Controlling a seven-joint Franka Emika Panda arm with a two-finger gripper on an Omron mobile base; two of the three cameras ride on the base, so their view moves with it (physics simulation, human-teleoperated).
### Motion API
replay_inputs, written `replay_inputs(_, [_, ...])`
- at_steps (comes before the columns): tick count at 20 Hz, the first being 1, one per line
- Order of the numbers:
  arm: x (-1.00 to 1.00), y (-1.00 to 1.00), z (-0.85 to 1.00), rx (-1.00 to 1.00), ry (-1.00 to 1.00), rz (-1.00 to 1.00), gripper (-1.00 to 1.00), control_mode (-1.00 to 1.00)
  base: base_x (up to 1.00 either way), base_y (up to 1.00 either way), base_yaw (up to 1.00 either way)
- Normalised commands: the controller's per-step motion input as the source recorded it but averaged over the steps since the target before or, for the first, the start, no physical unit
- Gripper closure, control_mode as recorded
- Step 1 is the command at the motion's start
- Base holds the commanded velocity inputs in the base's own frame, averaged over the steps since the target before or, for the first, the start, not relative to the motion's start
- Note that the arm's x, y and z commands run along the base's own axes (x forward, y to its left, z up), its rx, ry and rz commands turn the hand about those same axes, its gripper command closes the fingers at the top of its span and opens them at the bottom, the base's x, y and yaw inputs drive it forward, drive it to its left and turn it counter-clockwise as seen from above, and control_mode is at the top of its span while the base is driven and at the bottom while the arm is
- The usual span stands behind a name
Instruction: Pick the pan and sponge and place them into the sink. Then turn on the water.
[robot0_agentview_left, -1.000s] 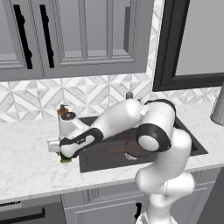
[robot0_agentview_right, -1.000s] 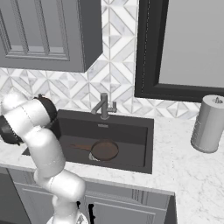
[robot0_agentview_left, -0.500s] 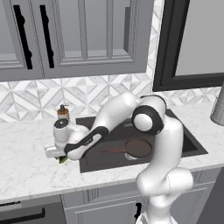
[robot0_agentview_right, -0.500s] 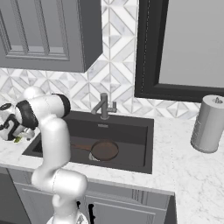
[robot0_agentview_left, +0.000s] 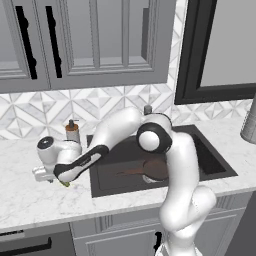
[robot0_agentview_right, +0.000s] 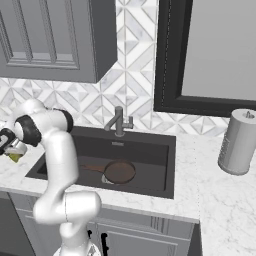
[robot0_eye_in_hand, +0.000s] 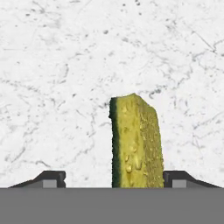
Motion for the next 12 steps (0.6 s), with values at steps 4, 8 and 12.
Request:
replay_inputs(4, [0.00,-0.01,-0.37,0.00,0.00,0.00,1.00,-1.00,0.00,0.00,0.00])
replay_inputs(8, [0.00,-0.23,-0.31,0.00,0.00,0.00,1.00,-1.00,0.00,0.00,0.00])
replay_inputs(12, [-0.05,-0.42,-0.19,0.05,-0.01,0.00,1.00,-1.00,0.00,0.00,0.00])
